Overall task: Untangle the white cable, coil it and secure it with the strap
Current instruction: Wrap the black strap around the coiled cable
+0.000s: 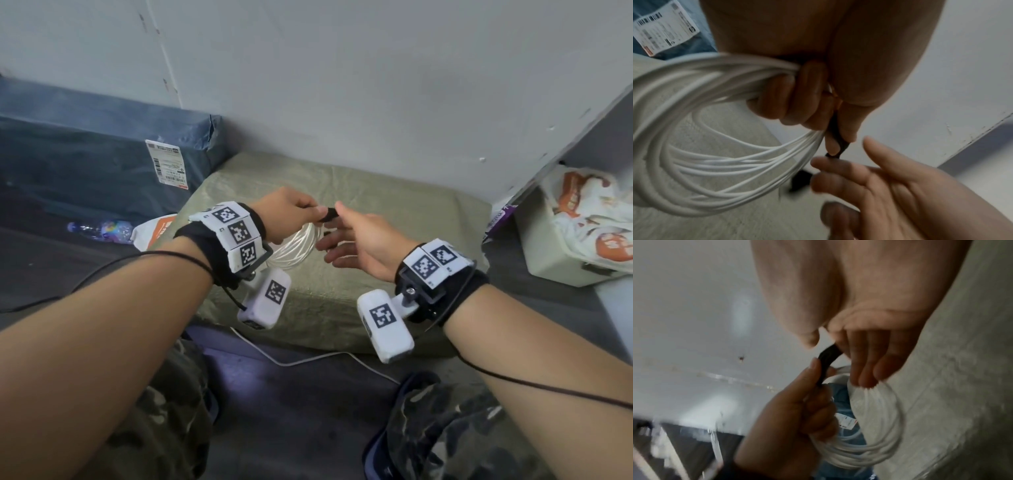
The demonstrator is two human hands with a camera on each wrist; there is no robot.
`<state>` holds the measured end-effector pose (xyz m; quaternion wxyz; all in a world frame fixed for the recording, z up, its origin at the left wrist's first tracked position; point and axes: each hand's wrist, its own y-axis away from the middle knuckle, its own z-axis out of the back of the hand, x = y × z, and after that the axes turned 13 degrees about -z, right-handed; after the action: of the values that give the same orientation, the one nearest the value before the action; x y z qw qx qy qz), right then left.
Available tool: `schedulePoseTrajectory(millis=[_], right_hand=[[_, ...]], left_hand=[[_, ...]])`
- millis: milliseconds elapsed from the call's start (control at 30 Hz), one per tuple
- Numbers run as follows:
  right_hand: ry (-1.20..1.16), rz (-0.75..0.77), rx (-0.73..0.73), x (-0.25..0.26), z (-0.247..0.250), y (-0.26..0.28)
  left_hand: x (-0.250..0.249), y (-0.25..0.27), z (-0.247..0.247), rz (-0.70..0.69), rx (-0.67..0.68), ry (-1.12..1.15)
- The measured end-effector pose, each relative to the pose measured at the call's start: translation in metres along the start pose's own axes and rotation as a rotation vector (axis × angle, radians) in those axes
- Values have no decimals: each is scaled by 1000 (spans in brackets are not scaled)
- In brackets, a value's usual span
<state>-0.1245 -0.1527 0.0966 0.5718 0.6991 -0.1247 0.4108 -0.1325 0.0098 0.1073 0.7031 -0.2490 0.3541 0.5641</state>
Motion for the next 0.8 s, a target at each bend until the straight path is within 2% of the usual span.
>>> schedulePoseTrajectory(millis=[133,267,400,467,567,667,733,800], right_hand=[[-259,5,-112,3,-3,-10],[-295,96,-230,7,-2,-12],[-375,199,-224,14,3,-8],[-405,241,-259,18,9,-7],[-263,260,-352,22,19,-3],[-103,237,-297,20,22,3],[-17,221,-299,19,21,4],[37,199,-285,18,18,5]], left_hand=[[-5,4,-6,-37,72,-13],[-12,10,-14,-82,182,-83],[-18,15,-23,-129,131,-108],[-18,16,-27,-83,103,-63],[-17,15,-30,-3,84,81],[-17,14,-28,-3,47,159],[-21,14,-27,-25,57,139],[-25,16,-26,-64,97,27]])
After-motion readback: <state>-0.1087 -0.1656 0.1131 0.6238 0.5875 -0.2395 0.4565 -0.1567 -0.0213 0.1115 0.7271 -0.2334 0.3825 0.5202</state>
